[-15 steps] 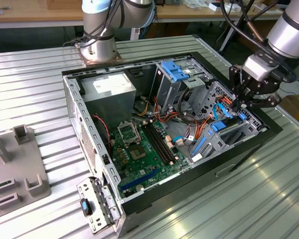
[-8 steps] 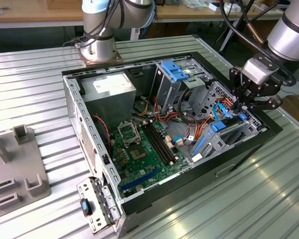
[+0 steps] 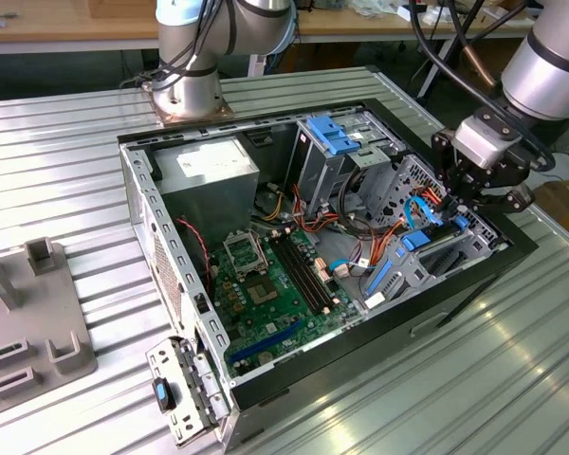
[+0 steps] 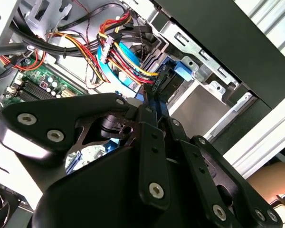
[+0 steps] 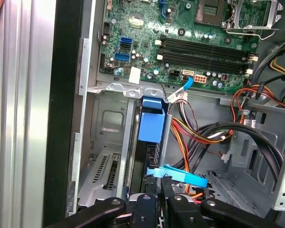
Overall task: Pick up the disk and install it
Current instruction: 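Insert the second disk wire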
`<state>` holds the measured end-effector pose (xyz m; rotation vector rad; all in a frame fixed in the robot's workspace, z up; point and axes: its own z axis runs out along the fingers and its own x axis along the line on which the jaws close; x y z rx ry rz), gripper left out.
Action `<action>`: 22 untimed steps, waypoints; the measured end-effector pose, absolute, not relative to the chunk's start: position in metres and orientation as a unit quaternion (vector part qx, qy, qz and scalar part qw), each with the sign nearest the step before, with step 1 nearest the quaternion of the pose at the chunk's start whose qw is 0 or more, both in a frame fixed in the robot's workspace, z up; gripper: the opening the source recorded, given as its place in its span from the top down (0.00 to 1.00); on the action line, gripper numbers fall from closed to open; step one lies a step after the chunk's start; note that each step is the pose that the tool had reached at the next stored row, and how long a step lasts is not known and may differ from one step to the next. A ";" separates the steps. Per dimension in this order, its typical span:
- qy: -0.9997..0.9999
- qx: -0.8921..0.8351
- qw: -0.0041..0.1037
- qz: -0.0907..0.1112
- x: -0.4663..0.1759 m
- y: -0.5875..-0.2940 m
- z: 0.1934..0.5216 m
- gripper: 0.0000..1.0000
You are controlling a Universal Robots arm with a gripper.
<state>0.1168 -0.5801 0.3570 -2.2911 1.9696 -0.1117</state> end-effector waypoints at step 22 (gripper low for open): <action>0.653 -0.754 0.060 -0.037 0.114 -0.587 0.352 0.84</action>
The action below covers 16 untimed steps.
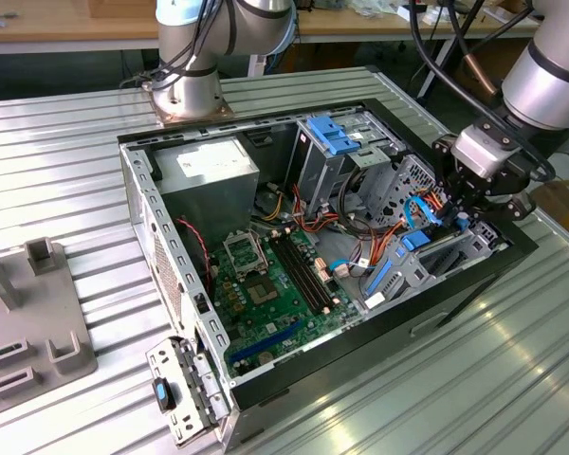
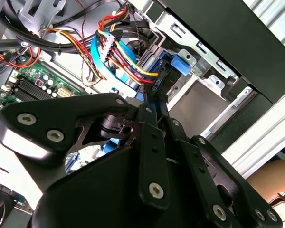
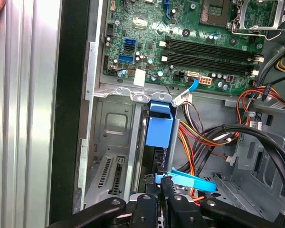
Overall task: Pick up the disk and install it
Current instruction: 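Insert the second disk wire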
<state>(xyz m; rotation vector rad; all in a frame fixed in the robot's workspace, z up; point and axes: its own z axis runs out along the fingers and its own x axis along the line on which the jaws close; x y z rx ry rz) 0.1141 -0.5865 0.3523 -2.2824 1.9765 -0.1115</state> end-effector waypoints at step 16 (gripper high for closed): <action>0.669 -0.739 0.066 -0.033 0.112 -0.586 0.348 0.84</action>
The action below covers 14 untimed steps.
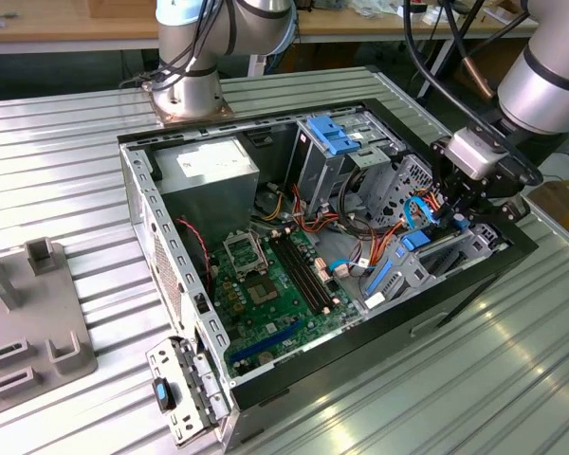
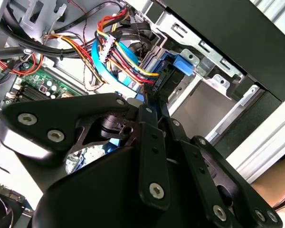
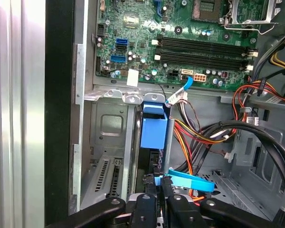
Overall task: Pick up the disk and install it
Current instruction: 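Insert the second disk wire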
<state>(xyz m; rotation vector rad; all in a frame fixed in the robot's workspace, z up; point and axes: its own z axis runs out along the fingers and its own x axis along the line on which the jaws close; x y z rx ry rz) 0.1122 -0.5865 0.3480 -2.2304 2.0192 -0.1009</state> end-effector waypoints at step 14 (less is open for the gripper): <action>0.688 -0.722 0.064 -0.036 0.112 -0.587 0.347 0.84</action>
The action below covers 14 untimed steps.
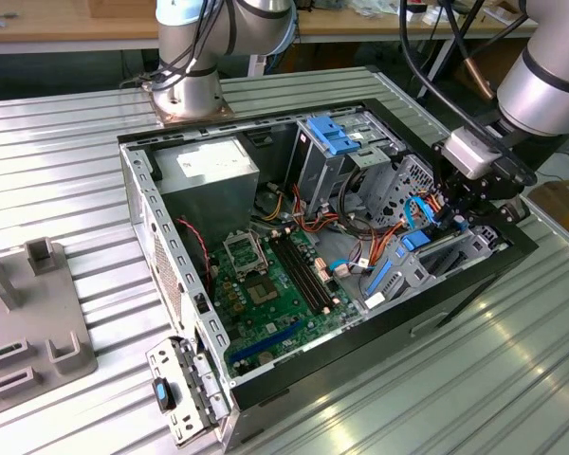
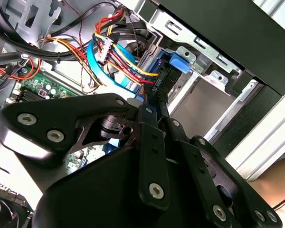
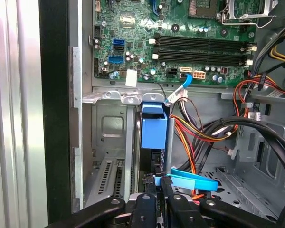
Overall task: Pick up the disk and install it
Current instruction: 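Insert the second disk wire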
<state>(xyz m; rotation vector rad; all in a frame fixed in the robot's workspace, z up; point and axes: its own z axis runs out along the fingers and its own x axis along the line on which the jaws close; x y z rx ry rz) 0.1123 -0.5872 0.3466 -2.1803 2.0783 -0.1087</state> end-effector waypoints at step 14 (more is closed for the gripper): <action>0.696 -0.714 0.063 -0.037 0.109 -0.587 0.345 0.84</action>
